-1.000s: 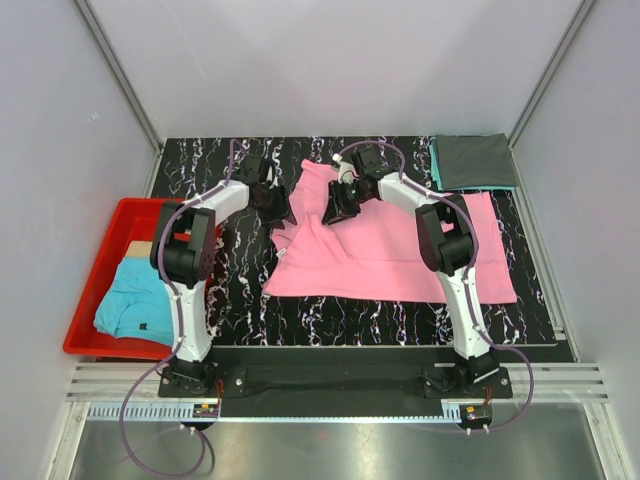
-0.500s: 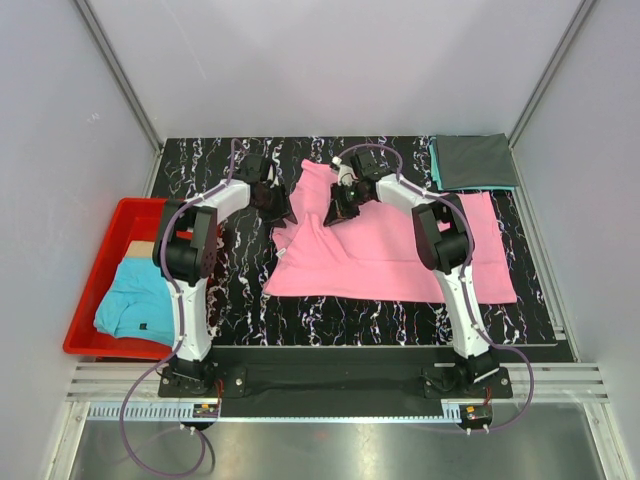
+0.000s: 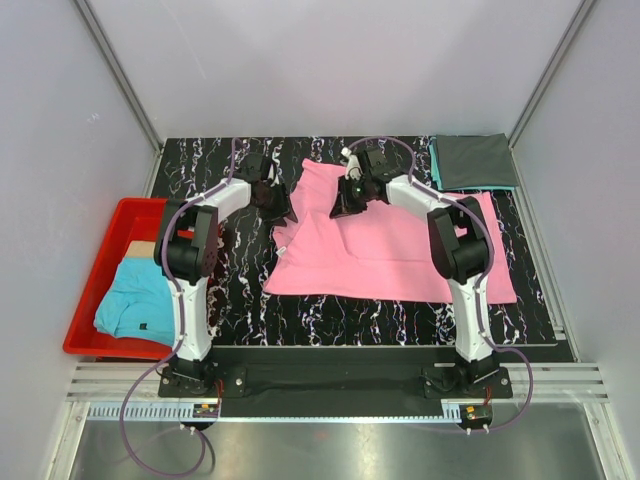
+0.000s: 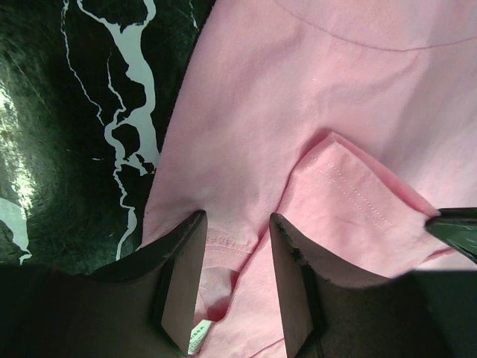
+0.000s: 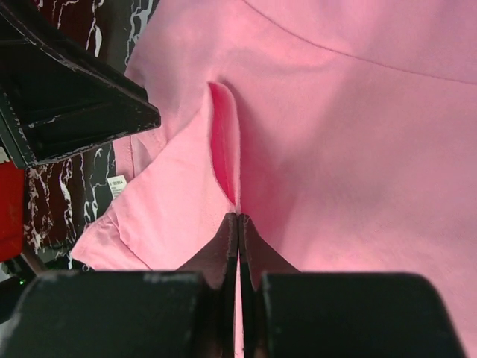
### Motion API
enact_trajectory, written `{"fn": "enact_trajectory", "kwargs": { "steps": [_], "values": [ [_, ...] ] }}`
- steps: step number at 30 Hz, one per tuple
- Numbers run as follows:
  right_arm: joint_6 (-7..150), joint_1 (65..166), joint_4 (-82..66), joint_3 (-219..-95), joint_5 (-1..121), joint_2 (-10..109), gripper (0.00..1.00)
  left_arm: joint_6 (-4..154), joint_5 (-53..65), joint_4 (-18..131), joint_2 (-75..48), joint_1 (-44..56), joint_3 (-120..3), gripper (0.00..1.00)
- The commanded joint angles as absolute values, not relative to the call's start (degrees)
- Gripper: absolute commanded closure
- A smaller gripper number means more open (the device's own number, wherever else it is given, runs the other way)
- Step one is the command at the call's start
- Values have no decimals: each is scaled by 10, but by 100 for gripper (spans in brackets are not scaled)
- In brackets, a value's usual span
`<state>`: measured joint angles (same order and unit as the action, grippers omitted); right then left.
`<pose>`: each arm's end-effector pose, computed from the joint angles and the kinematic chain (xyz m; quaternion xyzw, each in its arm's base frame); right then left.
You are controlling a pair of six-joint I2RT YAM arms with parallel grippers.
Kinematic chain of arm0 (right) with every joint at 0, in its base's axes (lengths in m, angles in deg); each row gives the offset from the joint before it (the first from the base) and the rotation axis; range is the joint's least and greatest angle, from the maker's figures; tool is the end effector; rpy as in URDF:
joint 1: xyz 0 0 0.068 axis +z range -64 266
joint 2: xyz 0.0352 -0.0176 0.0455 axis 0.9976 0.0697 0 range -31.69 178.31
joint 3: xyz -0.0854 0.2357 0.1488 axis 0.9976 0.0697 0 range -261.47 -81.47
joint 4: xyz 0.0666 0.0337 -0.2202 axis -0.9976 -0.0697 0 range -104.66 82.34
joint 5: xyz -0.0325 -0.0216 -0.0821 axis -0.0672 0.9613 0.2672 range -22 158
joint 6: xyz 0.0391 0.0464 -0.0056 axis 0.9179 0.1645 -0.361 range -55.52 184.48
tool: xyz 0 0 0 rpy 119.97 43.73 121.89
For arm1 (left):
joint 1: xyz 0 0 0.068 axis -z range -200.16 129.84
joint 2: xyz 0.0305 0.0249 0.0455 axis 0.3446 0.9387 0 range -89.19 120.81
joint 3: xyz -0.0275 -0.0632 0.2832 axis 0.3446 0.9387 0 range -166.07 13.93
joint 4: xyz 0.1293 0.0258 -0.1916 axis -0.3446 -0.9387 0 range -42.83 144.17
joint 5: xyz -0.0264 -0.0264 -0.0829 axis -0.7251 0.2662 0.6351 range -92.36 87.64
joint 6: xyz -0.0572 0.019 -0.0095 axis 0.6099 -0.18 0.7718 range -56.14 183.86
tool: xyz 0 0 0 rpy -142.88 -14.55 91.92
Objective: Fold and stack the t-shirts
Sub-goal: Fold the tshirt
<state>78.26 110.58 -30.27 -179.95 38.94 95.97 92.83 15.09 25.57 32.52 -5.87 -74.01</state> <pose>0.4268 0.2195 0.1965 -0.1678 0.9029 0.3280 0.2214 0.4178 -0.1205 0.1814 -0.0867 0.9566 -0.2239 0.1651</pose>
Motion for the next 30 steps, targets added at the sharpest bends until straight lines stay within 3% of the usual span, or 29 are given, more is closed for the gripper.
{"fn": "enact_trajectory", "kwargs": {
  "steps": [1,10,25,27,30],
  "values": [
    [799,1108,-247,-1771,437,915,100,914,114,252,353,-62,-747,54],
    [808,1109,-209,-1718,557,885,100,908,103,242,357,-63,-754,54],
    [814,1109,-165,-1674,564,849,100,909,108,241,361,-63,-757,54],
    [815,1108,-169,-1678,574,851,98,909,109,241,362,-63,-761,54],
    [821,1109,-185,-1683,591,858,88,906,114,232,357,-62,-768,52]
  ]
}}
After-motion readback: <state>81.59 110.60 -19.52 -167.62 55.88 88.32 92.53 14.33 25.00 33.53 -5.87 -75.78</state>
